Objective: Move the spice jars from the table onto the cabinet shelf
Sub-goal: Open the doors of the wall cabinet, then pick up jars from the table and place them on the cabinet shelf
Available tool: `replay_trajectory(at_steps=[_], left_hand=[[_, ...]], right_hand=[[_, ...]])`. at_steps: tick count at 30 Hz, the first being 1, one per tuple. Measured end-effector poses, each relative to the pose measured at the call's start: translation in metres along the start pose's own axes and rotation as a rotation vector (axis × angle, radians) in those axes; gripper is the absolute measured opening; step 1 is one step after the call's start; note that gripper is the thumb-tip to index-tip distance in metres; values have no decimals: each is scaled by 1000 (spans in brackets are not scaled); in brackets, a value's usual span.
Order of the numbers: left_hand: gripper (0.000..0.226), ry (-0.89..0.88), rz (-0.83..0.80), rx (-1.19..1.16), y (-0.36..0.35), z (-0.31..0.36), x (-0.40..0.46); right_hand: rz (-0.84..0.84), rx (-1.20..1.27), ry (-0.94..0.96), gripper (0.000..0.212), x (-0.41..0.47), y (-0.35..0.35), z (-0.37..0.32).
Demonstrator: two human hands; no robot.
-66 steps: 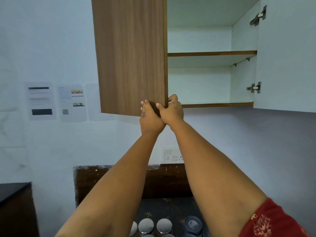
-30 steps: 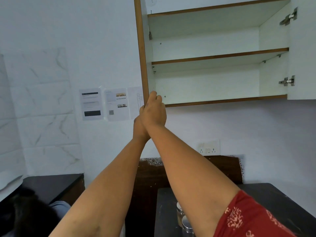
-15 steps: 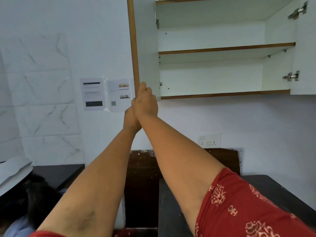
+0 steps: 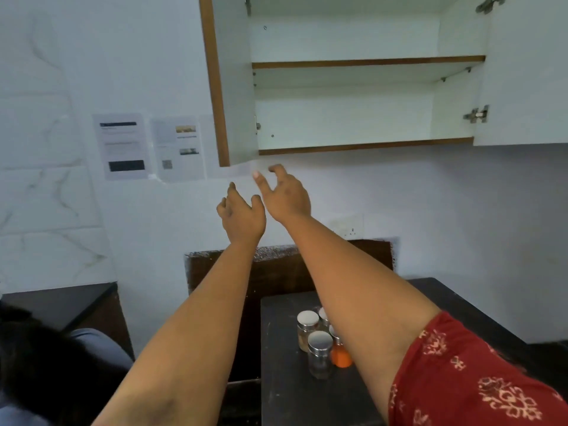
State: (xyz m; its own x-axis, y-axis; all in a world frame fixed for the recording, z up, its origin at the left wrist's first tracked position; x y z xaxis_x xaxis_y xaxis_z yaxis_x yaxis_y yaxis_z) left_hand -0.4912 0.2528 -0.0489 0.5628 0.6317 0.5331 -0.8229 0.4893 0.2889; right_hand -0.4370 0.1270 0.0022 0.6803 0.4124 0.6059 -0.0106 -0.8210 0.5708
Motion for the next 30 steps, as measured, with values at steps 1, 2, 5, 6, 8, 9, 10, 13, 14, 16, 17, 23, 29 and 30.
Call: replay_trajectory(at_steps=[1, 2, 5, 6, 8, 9, 10, 13, 14, 16, 17, 23, 29, 30], left_hand=[[63, -16, -5, -5, -12, 2, -10], [64, -30, -17, -6, -22, 5, -23], [68, -26, -107, -17, -65, 2, -56], [68, -11, -149, -24, -81, -5, -68], [69, 20, -240, -23, -115, -24, -98], [70, 31, -291, -25, -131, -35, -113], [70, 51, -340, -25, -145, -45, -125], [71, 143, -473, 3, -184, -83, -158], [71, 174, -498, 24, -190, -97, -167], [70, 239, -514, 65, -196, -126, -182], [70, 265, -525, 73, -200, -139, -188], [59, 393, -640, 94, -234, -195, -234], [61, 464, -711, 107, -275, -227, -249], [62, 474, -711, 113, -282, -230, -247]], right_hand=[[13, -6, -41, 61, -5, 6, 22], [27, -5, -79, 58, -10, 12, 43], [76, 21, -228, 45, -38, 30, 116], [99, 38, -279, 40, -52, 35, 142], [129, 52, -379, 34, -87, 36, 194], [130, 47, -441, 34, -106, 35, 220], [121, 42, -505, 34, -123, 33, 242], [109, 16, -710, 35, -173, 28, 303], [105, 12, -764, 35, -189, 25, 318], [81, 13, -843, 36, -216, 15, 341], [61, 12, -871, 37, -229, 9, 349], [-59, -43, -970, 37, -278, -21, 391], [-238, -52, -967, 29, -284, -63, 433], [-262, -45, -956, 26, -279, -69, 441]])
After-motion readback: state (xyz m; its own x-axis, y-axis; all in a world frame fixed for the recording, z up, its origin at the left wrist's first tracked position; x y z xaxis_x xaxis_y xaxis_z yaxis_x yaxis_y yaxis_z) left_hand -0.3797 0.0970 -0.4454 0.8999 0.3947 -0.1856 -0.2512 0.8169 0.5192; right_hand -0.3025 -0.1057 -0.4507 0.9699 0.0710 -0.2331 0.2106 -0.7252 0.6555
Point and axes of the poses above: each hand's wrist, its own x-axis towards the middle knuckle, its own y-axis out of the back of the hand, z = x × y, the point moved 9 cm from there along x, towards the middle knuckle, and after that the axes turned 10 degrees about -z, right-handed, at the moved point
